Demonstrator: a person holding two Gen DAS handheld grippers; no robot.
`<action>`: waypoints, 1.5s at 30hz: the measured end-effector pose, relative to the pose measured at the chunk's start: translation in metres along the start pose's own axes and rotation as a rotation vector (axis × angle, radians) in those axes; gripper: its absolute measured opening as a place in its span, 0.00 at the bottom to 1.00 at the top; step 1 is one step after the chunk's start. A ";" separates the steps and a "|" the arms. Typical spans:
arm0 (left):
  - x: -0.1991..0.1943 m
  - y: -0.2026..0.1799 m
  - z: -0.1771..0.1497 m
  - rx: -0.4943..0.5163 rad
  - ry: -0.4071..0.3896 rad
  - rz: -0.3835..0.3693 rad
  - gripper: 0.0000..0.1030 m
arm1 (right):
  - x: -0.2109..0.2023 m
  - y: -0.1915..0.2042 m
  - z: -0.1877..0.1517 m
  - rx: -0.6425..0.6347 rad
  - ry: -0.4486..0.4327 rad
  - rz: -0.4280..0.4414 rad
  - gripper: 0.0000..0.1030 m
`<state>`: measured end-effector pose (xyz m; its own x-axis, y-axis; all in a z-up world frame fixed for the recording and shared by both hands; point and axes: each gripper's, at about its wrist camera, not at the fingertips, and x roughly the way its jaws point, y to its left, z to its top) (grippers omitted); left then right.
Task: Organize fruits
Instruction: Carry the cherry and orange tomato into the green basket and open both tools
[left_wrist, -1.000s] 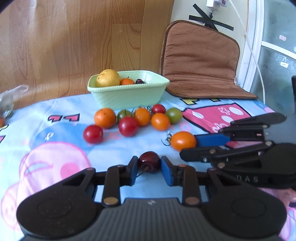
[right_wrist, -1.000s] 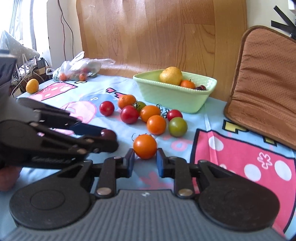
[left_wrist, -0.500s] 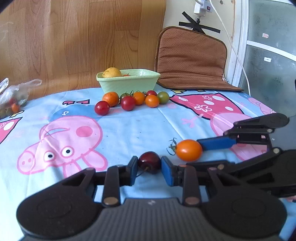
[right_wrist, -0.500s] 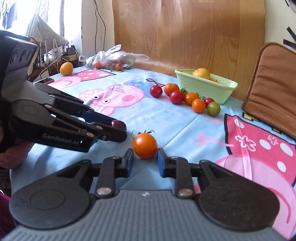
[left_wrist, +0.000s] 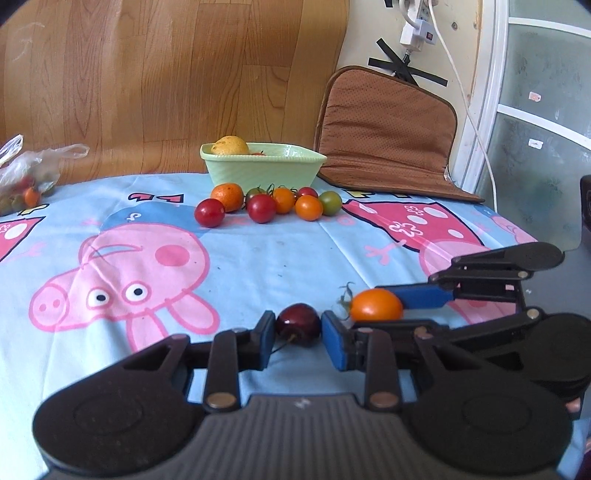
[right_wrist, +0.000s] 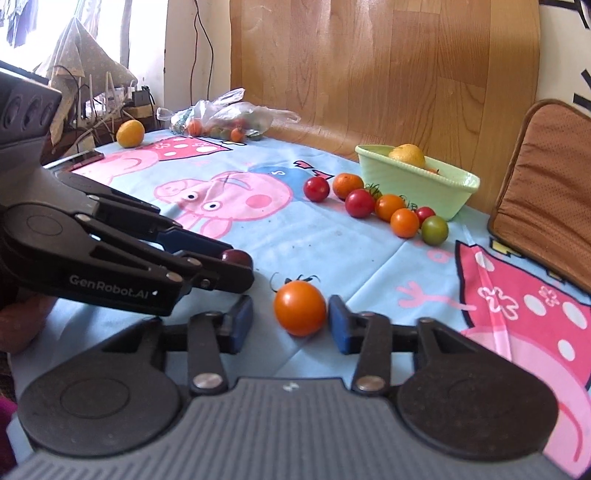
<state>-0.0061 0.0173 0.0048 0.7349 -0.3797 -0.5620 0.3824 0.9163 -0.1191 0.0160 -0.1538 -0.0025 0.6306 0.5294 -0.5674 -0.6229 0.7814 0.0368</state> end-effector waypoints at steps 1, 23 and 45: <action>0.000 -0.001 0.001 0.003 0.002 -0.003 0.27 | -0.001 0.000 0.000 0.009 -0.001 -0.001 0.30; 0.158 0.040 0.195 0.016 -0.027 0.058 0.27 | 0.078 -0.134 0.098 0.197 -0.177 -0.223 0.30; 0.112 0.087 0.171 -0.130 -0.049 0.107 0.37 | 0.077 -0.165 0.093 0.307 -0.174 -0.172 0.32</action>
<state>0.2050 0.0332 0.0717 0.7950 -0.2823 -0.5370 0.2276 0.9593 -0.1674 0.2101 -0.2116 0.0244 0.7992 0.4096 -0.4400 -0.3503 0.9121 0.2129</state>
